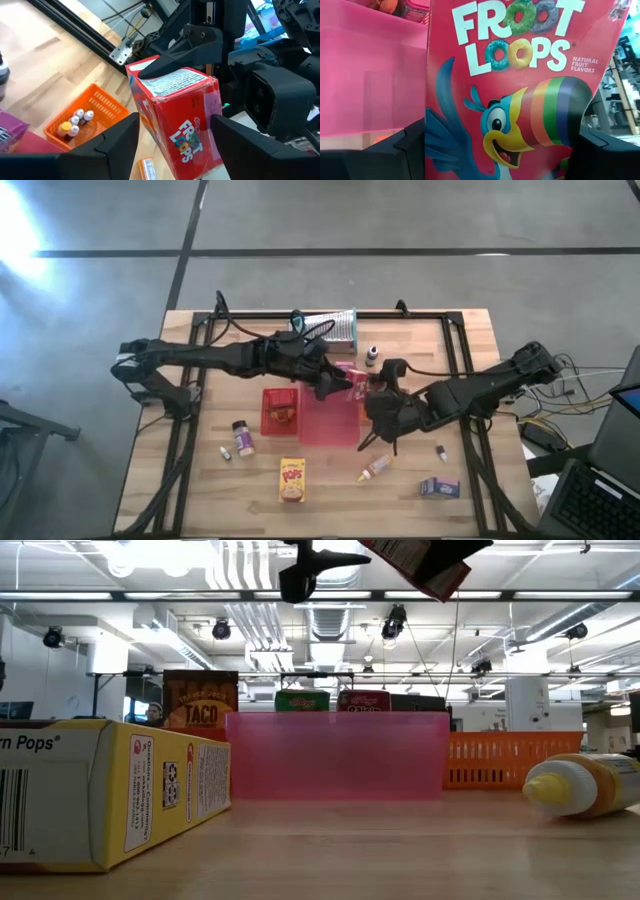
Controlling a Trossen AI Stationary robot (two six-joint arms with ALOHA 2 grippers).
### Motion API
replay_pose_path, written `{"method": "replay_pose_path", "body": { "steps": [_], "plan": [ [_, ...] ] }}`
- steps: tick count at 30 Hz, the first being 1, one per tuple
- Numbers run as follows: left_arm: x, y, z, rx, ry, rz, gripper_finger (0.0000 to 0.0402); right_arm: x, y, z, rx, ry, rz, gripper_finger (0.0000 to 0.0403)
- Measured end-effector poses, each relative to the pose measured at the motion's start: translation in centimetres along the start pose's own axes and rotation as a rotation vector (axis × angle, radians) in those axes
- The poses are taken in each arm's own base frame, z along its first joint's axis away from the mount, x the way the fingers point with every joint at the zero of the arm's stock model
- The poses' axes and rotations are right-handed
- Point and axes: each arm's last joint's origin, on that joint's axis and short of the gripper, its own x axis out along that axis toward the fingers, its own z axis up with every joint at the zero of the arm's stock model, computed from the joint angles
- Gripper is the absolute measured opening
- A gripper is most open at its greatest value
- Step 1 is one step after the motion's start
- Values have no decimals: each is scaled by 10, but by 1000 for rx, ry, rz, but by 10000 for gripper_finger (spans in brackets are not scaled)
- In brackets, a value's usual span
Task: Pick & Place Kitchen Items
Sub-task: Put the red cereal box into the pink bin
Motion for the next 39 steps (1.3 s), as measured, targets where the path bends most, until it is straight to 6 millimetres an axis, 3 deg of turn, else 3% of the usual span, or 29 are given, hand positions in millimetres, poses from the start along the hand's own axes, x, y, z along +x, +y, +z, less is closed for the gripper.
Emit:
{"method": "replay_pose_path", "body": {
  "steps": [12,20,34,39],
  "plan": [
    [-3,-8,5,-30,9,-119,252,-2,-6,-2,30,10,-54,302],
    [-2,-7,3,-13,18,-111,252,-3,-7,-2,29,9,-46,290],
    [-4,-8,7,15,9,-47,252,0,-16,2,60,16,-56,289],
    [-11,-13,15,83,18,95,252,12,-21,3,103,45,-60,290]
  ]
}}
